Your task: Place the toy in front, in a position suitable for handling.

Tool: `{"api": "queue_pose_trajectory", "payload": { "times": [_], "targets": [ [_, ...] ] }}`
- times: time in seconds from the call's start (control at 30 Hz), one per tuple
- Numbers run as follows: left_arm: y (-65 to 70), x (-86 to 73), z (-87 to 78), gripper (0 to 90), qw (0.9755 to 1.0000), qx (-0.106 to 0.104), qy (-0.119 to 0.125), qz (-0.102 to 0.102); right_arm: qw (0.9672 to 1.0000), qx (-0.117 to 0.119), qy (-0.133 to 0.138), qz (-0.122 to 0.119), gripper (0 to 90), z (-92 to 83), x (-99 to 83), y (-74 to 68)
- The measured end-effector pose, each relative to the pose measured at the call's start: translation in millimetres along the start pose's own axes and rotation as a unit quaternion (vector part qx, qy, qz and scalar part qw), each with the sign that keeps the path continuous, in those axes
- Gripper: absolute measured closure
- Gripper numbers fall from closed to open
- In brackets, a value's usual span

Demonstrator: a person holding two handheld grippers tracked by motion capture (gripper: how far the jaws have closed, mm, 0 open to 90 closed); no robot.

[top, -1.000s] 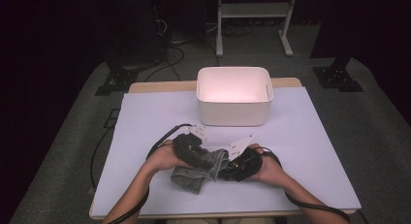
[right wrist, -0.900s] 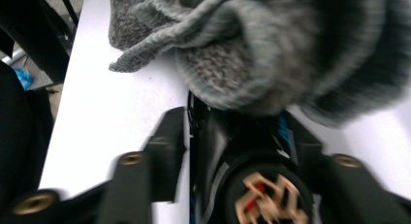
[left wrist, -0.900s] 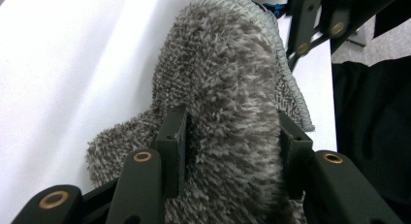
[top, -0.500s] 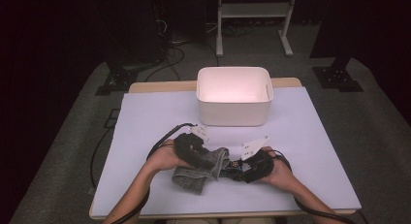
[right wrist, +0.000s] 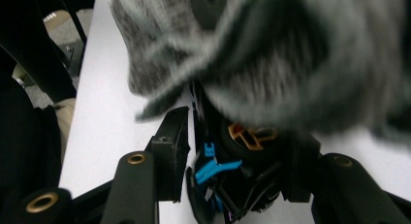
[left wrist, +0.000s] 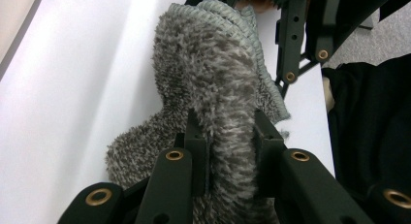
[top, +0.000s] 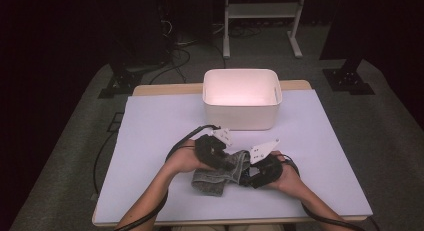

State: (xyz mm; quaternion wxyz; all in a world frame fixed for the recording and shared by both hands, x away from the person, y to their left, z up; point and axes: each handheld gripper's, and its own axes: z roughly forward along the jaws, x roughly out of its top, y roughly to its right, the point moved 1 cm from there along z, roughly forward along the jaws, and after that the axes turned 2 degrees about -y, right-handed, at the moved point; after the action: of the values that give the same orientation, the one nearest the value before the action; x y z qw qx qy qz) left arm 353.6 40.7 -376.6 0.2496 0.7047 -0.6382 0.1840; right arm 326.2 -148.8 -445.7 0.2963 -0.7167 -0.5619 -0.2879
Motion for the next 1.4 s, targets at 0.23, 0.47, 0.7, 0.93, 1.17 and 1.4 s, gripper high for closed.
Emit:
{"api": "queue_pose_trajectory", "payload": {
  "times": [0.23,0.47,0.7,0.93,1.17,1.4],
  "targets": [
    [3.7,21.0,11.0,73.8,0.9996,-0.015,0.003,0.024,0.9998,0.001,0.016,0.016,56.3,-3.0,0.2,0.8],
    [1.6,20.5,18.9,74.3,0.9995,-0.014,-0.005,0.026,0.9996,0.005,0.017,0.024,56.1,-2.9,-2.1,3.4],
    [-0.1,2.1,1.9,74.1,0.9996,0.011,-0.023,0.014,0.9996,0.003,0.016,0.022,56.2,-2.8,-1.4,3.2],
    [-2.4,-13.4,-8.0,73.9,0.9996,0.02,-0.018,-0.003,0.9999,0.0,-0.001,0.014,42.8,0.9,-2.0,1.4],
    [-2.5,-11.5,-5.2,73.5,0.9994,0.023,-0.025,0.005,0.9992,0.0,0.036,0.019,30.8,-22.6,13.0,0.6],
    [1.0,-7.0,-4.0,73.4,0.9985,0.027,-0.041,0.023,0.9963,-0.024,0.08,0.019,39.2,-34.0,30.6,4.7]
  ]
}}
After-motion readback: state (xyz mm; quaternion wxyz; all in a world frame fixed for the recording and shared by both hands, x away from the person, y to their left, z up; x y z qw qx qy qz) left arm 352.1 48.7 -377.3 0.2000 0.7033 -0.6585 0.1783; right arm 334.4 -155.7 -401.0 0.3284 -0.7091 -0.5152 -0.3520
